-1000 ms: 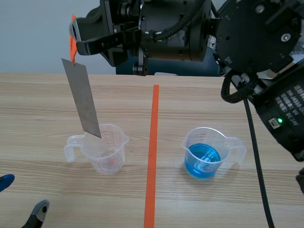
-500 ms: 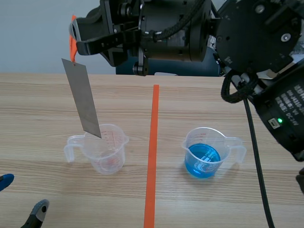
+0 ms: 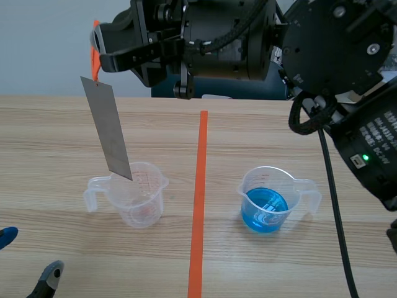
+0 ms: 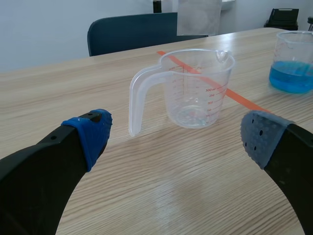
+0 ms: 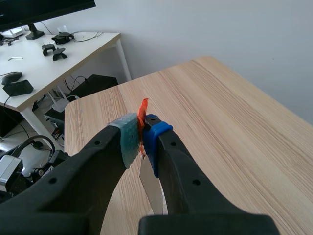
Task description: Do the redox reaction experiment. move the plate over the left beaker
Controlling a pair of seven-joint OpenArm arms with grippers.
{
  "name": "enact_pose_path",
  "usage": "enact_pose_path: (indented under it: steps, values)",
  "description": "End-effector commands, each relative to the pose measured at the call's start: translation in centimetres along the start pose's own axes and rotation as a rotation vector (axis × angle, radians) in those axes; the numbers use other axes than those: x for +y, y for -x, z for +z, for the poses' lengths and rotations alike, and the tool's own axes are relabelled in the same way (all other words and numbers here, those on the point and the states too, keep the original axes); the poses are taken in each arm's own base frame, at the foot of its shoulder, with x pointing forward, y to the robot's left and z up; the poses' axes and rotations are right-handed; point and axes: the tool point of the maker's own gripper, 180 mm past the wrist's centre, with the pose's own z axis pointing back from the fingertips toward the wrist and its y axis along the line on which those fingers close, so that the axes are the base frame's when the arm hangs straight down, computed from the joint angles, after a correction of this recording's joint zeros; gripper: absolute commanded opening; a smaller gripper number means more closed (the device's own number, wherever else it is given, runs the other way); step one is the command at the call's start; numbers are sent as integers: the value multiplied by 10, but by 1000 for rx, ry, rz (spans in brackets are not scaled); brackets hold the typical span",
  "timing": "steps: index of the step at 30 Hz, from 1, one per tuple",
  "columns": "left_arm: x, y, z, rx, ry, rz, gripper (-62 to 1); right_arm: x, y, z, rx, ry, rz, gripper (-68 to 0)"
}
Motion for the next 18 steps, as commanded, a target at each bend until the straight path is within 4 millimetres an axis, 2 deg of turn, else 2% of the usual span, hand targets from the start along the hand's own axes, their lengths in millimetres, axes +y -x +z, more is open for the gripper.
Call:
enact_pose_path:
  steps: [1,18]
  values:
    - [3,-9,-3,-39,2,-8,-54,2,-11,0,-35,-10,6,-673]
    - [2,-11,-1,-51,2,-6,-54,2,-11,0,-35,-10,6,-673]
